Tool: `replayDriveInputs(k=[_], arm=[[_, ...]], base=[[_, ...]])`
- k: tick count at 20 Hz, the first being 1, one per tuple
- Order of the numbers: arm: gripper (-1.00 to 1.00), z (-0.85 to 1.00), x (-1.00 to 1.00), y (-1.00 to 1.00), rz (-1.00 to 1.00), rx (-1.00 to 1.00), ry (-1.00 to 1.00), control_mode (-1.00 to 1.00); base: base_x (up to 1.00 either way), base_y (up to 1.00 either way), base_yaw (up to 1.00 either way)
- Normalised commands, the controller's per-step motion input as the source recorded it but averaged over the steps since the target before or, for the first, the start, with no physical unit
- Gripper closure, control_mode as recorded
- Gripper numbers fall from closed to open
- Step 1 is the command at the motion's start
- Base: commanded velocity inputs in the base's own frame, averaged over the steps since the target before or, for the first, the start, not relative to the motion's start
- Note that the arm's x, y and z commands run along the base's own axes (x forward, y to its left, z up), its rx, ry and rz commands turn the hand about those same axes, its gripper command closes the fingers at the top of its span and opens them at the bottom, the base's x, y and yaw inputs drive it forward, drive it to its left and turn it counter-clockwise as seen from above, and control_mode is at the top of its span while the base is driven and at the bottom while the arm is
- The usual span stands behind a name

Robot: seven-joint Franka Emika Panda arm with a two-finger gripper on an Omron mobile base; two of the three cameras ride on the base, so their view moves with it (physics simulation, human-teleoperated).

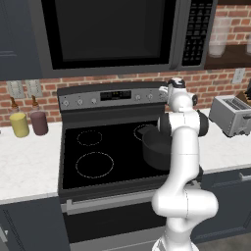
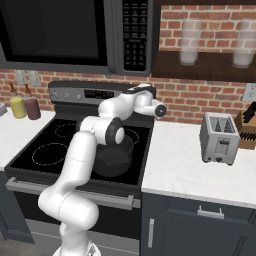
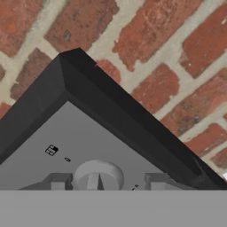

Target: Turn off the front right burner of the stove.

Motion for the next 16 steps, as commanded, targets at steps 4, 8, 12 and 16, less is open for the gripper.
replayDriveInputs(k=[4, 8, 12, 16], arm=[[1.00, 0.00, 0.00, 0.00, 0.00, 0.00, 0.00, -1.00], [1.00, 0.04, 0.00, 0.00, -0.01, 0.01, 0.00, -1.00], [1.00, 0.10, 0.00, 0.00, -0.09, 0.13, 0.00, -1.00], [1.00, 0.13, 0.00, 0.00, -0.15, 0.27, 0.00, -1.00]], base=[[0.00, 0.00, 0.00], [0.00, 0.00, 0.00], [0.00, 0.00, 0.00], [0.00, 0.00, 0.00]])
